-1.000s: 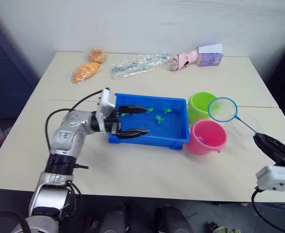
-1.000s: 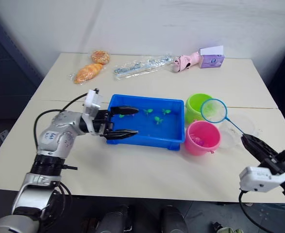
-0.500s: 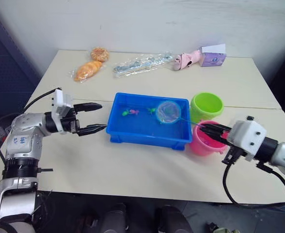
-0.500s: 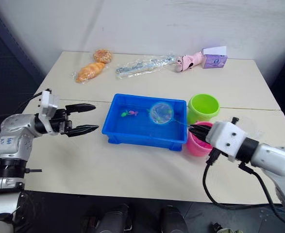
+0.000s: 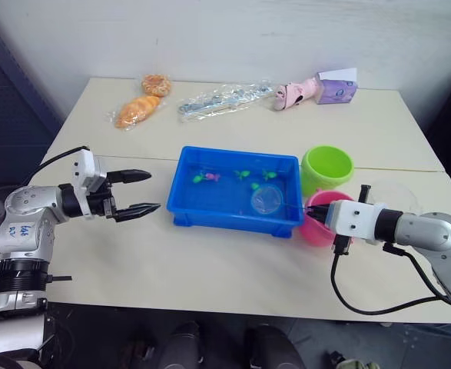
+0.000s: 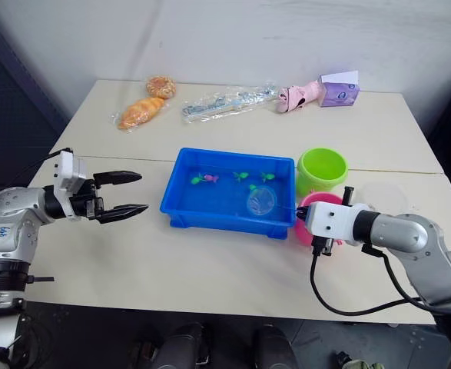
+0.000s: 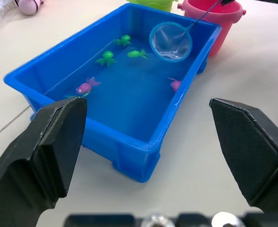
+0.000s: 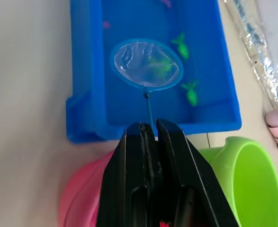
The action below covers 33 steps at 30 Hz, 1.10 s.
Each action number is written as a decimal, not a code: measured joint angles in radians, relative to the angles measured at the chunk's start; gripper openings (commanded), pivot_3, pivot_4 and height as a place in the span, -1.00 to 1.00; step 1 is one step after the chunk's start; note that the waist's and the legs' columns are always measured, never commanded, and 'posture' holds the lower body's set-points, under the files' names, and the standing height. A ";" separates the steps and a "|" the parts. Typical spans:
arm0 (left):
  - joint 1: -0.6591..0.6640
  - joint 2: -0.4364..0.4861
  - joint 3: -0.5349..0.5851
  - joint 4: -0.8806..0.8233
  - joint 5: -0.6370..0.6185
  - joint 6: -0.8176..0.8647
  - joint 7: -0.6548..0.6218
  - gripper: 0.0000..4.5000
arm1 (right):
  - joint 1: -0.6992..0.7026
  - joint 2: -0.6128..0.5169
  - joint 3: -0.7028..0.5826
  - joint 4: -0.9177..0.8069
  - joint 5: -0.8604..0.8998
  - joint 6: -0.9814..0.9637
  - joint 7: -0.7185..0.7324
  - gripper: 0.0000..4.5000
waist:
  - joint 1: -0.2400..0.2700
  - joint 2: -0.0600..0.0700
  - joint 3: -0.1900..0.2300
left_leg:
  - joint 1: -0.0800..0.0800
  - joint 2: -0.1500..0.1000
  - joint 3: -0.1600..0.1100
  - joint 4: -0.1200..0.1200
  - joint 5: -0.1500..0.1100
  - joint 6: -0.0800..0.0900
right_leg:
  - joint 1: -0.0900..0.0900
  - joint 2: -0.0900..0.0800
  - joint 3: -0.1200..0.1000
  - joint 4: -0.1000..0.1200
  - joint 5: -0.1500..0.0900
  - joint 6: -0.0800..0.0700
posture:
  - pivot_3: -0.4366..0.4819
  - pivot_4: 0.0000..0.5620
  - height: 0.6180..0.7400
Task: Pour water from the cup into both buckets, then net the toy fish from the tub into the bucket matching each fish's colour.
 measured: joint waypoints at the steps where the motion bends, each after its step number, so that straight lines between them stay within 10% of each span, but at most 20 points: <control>1: 0.001 0.000 -0.005 -0.004 0.000 0.004 -0.006 0.98 | -0.022 0.005 0.014 0.013 -0.015 -0.002 0.005 -1.00 | -0.001 0.000 0.000 | 0.000 0.000 0.000 0.000 0.000 0.000 | 0.000 0.000 0.000 0.000 0.000 0.000 | -0.05 -0.47 1.00; 15: 0.005 0.000 -0.034 -0.079 0.006 0.035 -0.014 0.98 | -0.216 0.119 0.184 0.110 -0.091 -0.018 0.197 -1.00 | -0.016 0.000 0.000 | 0.000 0.000 0.000 0.000 0.000 0.000 | -0.001 0.000 0.000 0.002 0.000 0.000 | -0.05 -0.47 1.00; 33: 0.030 -0.002 -0.033 -0.113 0.006 0.041 0.017 0.98 | -0.350 0.194 0.089 0.090 0.151 0.381 0.302 -1.00 | -0.017 0.000 0.000 | -0.002 0.000 0.000 0.000 0.000 0.000 | -0.003 0.000 0.000 0.003 0.000 0.000 | -0.05 -0.47 1.00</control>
